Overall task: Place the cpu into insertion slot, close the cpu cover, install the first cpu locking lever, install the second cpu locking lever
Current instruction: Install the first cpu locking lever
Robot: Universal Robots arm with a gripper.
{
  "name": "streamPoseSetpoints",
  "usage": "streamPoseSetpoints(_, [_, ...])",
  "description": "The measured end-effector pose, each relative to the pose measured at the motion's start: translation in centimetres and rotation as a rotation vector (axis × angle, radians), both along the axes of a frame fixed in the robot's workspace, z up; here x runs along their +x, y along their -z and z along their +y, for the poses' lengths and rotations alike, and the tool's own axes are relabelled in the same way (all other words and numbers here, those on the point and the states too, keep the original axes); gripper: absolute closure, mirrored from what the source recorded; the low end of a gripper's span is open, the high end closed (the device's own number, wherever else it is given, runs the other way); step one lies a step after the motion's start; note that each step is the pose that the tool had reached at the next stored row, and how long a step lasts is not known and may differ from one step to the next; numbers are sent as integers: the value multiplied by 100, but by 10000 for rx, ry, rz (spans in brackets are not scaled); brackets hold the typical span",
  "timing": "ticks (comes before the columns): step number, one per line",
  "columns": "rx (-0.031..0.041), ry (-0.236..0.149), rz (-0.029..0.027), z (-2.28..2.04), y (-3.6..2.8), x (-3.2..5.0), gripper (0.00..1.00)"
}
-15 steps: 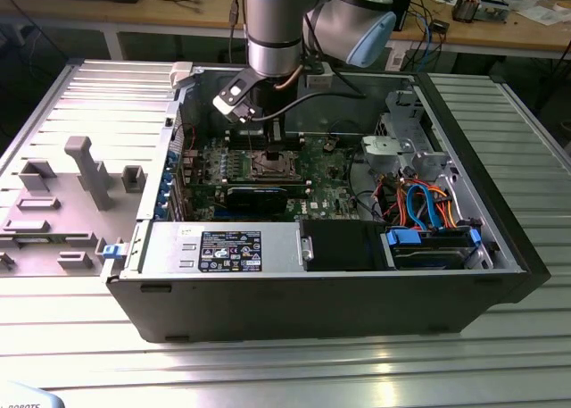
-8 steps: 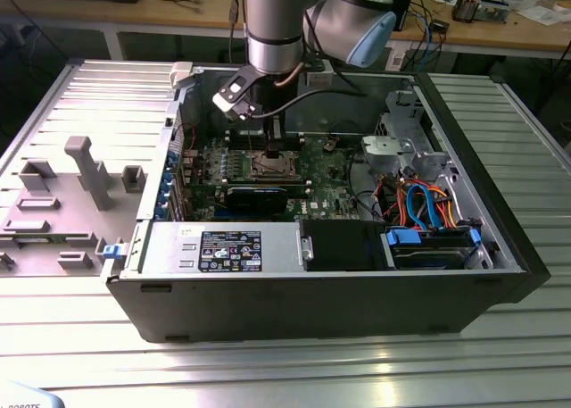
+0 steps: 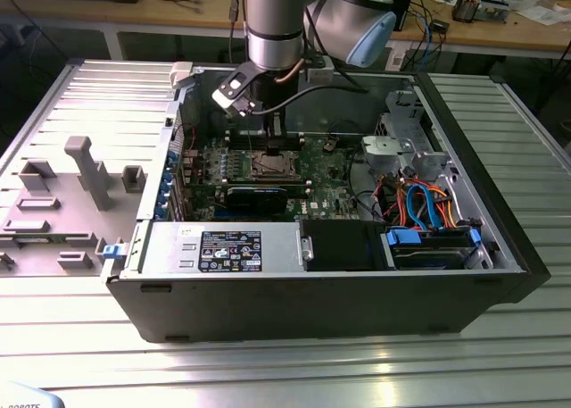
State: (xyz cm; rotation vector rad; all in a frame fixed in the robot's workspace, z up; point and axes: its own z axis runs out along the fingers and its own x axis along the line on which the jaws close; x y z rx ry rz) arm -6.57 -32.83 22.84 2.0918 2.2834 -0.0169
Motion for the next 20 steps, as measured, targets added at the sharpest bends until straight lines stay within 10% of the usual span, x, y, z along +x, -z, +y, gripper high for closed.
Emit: streamPoseSetpoints(20, [2,7,-1,0,-86,0,89])
